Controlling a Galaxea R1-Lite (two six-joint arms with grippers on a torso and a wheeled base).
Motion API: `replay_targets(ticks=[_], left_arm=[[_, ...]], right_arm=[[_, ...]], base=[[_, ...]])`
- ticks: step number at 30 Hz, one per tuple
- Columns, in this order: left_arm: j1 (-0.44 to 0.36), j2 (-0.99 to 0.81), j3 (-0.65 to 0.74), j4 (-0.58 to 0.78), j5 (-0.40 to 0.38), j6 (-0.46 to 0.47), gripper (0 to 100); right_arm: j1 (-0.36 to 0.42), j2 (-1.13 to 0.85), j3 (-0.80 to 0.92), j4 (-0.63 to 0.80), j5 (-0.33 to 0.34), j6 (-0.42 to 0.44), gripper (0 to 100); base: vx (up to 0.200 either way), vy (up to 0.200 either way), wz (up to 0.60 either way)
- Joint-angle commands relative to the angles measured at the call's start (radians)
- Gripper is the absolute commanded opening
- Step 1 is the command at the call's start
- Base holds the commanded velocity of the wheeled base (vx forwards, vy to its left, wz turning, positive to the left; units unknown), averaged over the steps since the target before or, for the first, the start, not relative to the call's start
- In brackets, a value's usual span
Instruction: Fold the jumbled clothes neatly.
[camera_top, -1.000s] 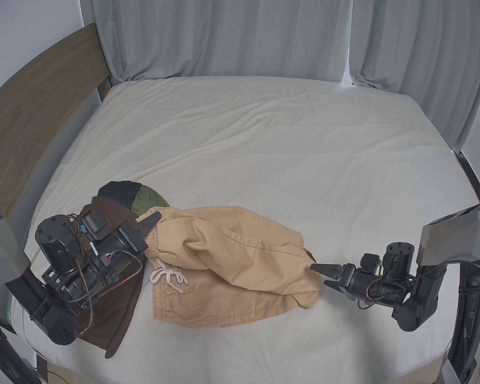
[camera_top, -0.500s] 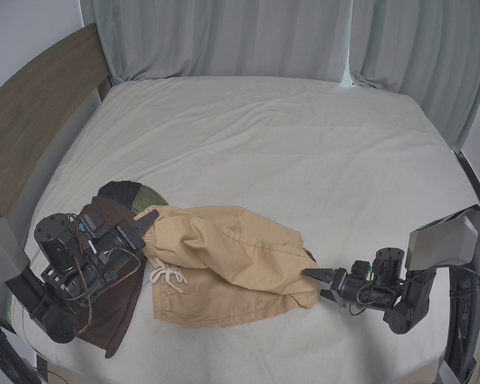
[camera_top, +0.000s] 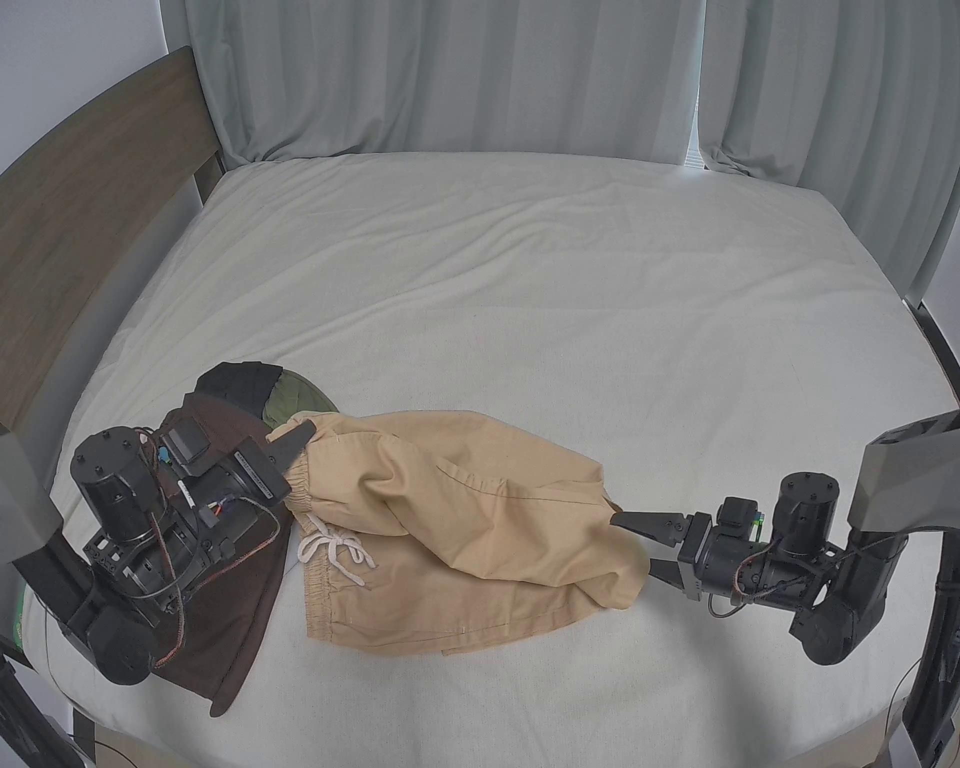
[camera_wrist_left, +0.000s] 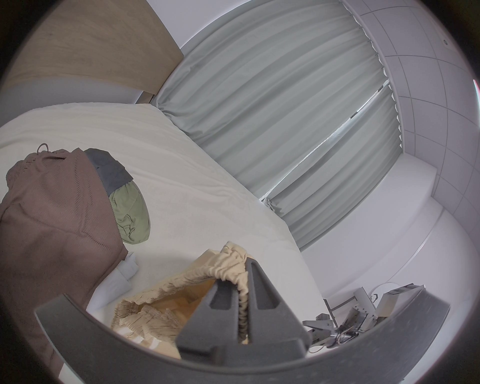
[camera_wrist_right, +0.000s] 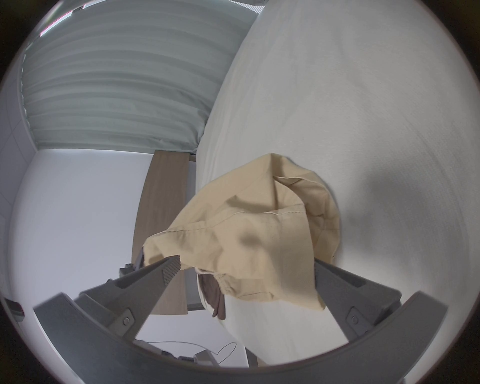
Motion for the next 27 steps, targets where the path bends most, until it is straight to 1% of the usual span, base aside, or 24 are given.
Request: replay_targets(ticks=[1, 3, 9, 13, 27], left_arm=[[0.000, 0.015, 0.002, 0.000, 0.000, 0.007, 0], [0.000, 0.017, 0.003, 0.000, 0.000, 0.007, 0], [-0.002, 0.017, 0.003, 0.000, 0.000, 0.009, 0], [-0.006, 0.010, 0.005, 0.000, 0.000, 0.009, 0], [-0.008, 0.010, 0.011, 0.000, 0.001, 0.009, 0]], right_arm=[[-0.005, -0.090, 0.025, 0.000, 0.025, 0.001, 100], [-0.006, -0.098, 0.027, 0.000, 0.035, 0.001, 100], [-0.008, -0.066, -0.003, 0.000, 0.032, -0.002, 100], [-0.012, 0.048, -0.062, -0.005, 0.025, -0.003, 100], [-0.012, 0.148, -0.245, -0.005, 0.022, 0.006, 100]], base=[[0.000, 0.000, 0.00], [0.000, 0.000, 0.00], [0.000, 0.000, 0.00], [0.000, 0.000, 0.00], [0.000, 0.000, 0.00]])
